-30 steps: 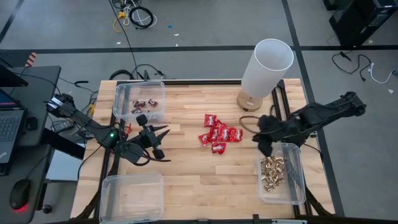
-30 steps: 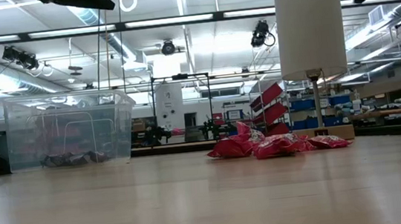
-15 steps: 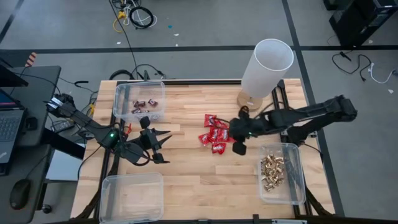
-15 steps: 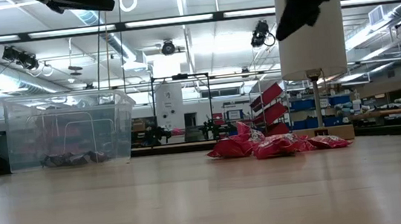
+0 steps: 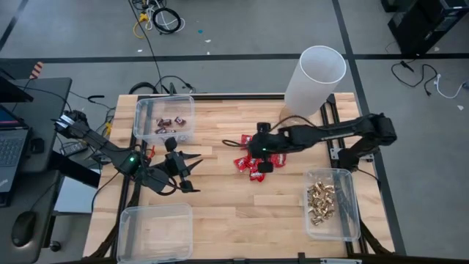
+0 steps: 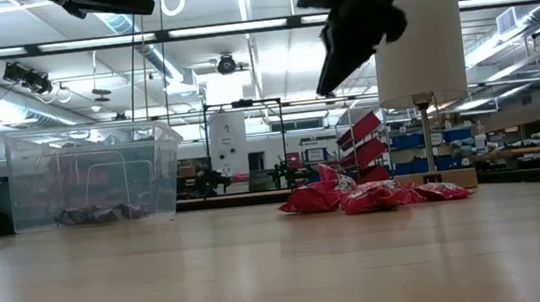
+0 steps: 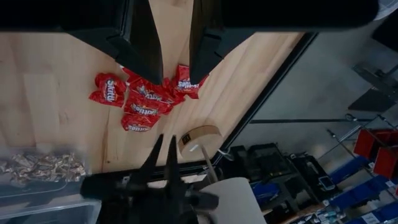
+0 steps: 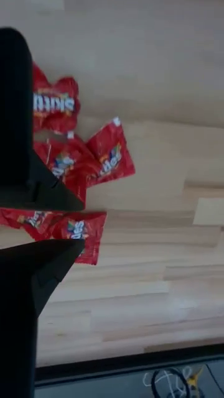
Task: Sort candy
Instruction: Put the red chocolate into the bottom left transparent bin
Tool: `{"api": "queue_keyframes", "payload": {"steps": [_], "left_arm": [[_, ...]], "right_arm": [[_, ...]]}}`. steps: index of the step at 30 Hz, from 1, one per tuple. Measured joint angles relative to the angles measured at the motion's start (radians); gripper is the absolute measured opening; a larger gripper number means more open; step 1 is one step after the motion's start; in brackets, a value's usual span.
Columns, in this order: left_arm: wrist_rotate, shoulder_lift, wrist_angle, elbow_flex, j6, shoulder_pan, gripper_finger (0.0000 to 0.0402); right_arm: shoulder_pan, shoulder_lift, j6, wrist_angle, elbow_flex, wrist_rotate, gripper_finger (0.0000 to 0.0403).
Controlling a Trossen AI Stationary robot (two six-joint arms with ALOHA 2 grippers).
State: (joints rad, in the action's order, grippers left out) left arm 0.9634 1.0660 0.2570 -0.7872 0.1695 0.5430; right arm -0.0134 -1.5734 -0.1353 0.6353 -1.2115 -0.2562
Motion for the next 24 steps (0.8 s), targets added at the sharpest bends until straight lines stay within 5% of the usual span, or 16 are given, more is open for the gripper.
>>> {"api": "queue_keyframes", "payload": {"steps": [24], "left_arm": [[0.0,0.0,0.026,0.0,-0.005,0.0,0.0082]], "right_arm": [[0.074,-0.195,-0.041,-0.037,-0.033,0.075,0.0176]]}}
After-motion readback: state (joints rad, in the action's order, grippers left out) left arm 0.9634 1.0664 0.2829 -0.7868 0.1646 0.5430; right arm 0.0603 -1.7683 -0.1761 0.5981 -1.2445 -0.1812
